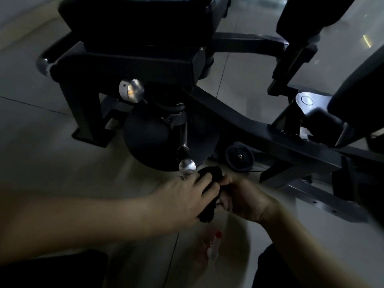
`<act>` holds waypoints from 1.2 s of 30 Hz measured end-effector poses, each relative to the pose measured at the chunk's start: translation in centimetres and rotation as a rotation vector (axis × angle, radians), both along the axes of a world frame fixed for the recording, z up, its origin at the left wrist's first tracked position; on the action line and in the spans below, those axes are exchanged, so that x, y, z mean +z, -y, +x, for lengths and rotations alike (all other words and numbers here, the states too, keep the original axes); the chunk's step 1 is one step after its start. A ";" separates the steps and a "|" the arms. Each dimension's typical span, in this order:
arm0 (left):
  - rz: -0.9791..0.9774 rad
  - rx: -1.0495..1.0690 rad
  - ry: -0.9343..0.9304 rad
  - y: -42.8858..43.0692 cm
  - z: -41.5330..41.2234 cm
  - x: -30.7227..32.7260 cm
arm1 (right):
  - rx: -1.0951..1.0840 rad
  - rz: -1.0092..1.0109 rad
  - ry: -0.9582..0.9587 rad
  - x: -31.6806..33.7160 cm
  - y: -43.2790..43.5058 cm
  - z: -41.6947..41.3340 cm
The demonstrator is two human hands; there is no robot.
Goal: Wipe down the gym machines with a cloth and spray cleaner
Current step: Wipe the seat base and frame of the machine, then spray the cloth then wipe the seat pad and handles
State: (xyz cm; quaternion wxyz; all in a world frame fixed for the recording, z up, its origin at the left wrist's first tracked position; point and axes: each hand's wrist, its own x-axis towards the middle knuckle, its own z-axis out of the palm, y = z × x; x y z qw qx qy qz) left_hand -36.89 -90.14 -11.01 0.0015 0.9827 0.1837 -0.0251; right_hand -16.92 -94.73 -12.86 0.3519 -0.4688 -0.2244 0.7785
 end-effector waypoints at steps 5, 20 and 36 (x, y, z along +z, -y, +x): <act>-0.173 0.058 -0.034 -0.1 -0.1 -1.0 | 0.006 0.023 -0.039 0.4 -0.2 -0.6; -0.371 -0.089 0.100 -3.5 -2.1 -6.3 | 0.292 0.087 0.768 -0.5 0.9 -1.1; -0.619 -0.111 -0.639 -0.8 1.1 -5.4 | 0.814 -0.243 1.003 -4.2 3.3 -1.8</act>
